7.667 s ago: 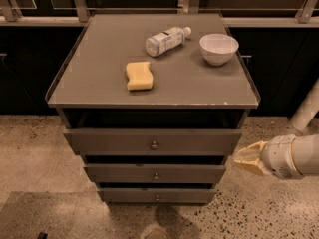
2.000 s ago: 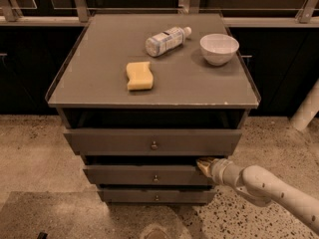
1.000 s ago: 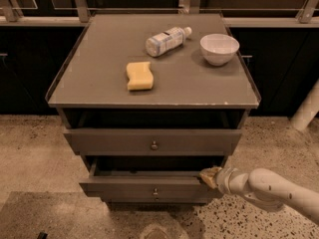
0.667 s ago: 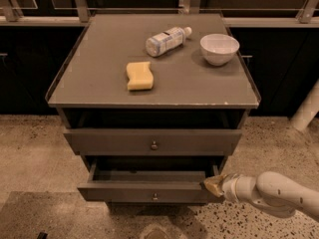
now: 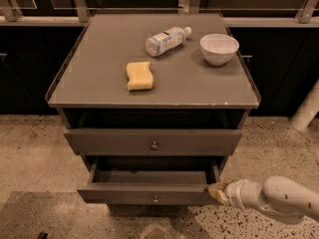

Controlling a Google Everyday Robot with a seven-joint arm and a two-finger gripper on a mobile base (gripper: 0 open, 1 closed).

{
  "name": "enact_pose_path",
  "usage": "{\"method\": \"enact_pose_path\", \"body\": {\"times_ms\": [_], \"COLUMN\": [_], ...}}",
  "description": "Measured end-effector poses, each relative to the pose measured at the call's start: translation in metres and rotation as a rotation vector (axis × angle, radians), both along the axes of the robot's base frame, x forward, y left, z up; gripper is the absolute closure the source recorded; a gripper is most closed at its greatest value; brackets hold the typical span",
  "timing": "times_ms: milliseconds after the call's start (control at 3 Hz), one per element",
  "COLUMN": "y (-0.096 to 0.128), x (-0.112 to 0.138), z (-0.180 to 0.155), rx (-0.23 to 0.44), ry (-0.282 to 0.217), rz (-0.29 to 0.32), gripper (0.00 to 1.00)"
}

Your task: Open middle drawer

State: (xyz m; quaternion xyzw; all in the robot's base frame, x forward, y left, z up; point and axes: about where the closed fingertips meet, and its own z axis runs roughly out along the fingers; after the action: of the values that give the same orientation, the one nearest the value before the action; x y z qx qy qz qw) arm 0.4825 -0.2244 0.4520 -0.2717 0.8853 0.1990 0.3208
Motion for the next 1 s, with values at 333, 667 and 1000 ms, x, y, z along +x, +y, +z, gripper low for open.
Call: {"method": "enact_pose_path", "body": {"times_ms": [333, 667, 1000], "y": [0.013, 0.011, 0.02], "x": [0.058, 0.059, 0.053], "z": [0.013, 0.014, -0.005], "rx": [0.011, 0.012, 0.022], "ry": [-0.079, -0.081, -0.033], "rz": [0.016, 0.012, 0.023], "gripper": [1.0, 1.0, 1.0]}}
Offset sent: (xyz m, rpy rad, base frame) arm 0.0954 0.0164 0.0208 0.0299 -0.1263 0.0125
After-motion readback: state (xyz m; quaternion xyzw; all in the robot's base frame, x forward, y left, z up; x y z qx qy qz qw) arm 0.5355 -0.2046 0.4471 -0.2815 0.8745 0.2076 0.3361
